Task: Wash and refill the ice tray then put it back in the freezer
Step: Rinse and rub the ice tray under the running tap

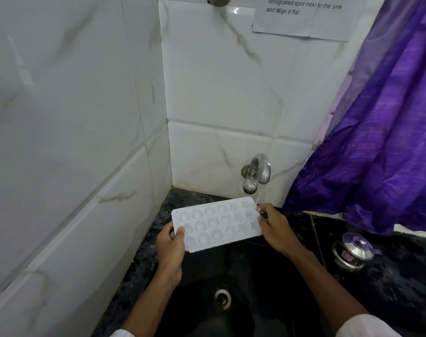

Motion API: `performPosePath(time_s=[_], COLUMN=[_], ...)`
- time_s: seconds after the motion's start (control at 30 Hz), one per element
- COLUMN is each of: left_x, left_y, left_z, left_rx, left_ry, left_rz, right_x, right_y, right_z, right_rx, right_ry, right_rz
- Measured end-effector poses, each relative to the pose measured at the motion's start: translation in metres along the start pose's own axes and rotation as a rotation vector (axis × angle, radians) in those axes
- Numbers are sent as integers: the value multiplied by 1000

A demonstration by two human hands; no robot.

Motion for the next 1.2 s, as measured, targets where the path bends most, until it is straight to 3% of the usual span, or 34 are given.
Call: performPosePath(time_s=[0.23, 0.57, 0.93, 1.2], left_x=[6, 5, 3, 7], left_y=[-3, -2, -3, -5], left_z=[2, 3, -2, -6], left_rx=[-22, -7, -33, -44], left_ry=[-7, 1, 45, 48], left_rz=[23, 44, 87, 59], right_x=[1, 12, -5, -5], right_y=[2, 2, 0, -1], right_z=[-1, -6, -3, 1], right_rx=[-50, -28, -58, -113], right_ry=[-4, -138, 33, 36], right_rz=[112, 221, 23, 100])
Point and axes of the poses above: each hand's wrist, its own z-axis away from the middle knuckle, its own x-axis out of the palm, y = z × x, the point moved 9 cm from there along -z, towards the middle knuckle, and after that the axes turned 8 degrees about -y, right-handed, at the moved point
